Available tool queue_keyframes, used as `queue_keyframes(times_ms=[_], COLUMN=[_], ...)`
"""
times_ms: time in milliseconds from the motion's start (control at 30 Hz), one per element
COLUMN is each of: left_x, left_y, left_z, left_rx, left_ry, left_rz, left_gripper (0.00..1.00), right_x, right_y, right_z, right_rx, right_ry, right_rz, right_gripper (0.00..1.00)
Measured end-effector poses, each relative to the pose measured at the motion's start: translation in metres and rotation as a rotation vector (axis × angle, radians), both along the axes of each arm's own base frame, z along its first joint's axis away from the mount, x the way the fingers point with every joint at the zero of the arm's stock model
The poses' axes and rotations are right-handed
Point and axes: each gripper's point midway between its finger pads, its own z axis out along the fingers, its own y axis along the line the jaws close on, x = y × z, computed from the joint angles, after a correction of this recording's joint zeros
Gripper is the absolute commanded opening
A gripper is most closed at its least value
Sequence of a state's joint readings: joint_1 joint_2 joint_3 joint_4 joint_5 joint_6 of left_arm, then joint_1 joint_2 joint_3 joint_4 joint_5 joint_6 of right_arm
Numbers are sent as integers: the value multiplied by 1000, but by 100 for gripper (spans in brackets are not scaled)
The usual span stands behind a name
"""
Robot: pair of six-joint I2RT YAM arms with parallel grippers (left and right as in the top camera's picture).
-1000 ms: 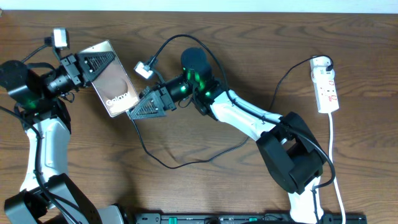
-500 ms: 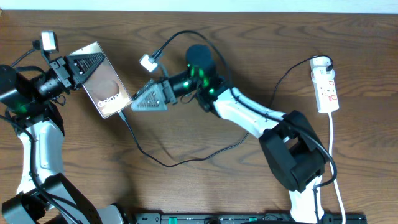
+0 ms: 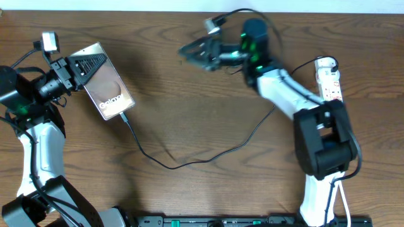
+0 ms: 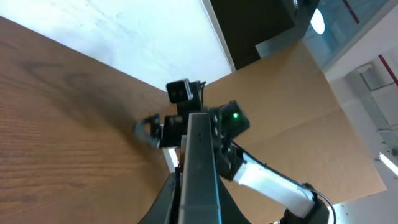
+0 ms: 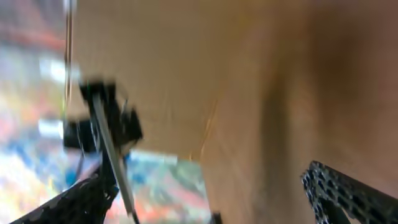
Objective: Plug charger to phone and switch on socket
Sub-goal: 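Lower the held phone flat onto the table with the left gripper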
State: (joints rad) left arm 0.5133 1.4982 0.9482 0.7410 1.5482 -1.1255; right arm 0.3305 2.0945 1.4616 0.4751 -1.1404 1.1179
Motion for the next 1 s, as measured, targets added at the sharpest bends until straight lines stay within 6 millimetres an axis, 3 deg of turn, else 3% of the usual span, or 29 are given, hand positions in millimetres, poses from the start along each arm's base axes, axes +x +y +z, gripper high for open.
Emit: queue_keyframes(times_ms=[167,333,433,533,700,1000], left_x=[0,0,0,0,0,1], left_y=[0,0,0,-1,-6,-39], left_z=[0,0,0,0,0,-1], left_rx=[0,0,0,0,0,22], left_ry=[0,0,0,0,-1,-38], left_rz=[-1,0,1,-2,-16,-95], left_gripper=[7,8,7,8,8,7], right_x=[48,63,48,29,-16,-84], right_y=[-69,-109,-116,-124,-137,-176], right_z=[-7,-20,-18,-2,18,-11], right_rx=[-11,-77,-170,-266,-476,-889], right_ry=[81,192,235,205,139,204], right_rz=[-195,-332,-375,-417,-468,-517], right_gripper=[99,99,99,99,99,99])
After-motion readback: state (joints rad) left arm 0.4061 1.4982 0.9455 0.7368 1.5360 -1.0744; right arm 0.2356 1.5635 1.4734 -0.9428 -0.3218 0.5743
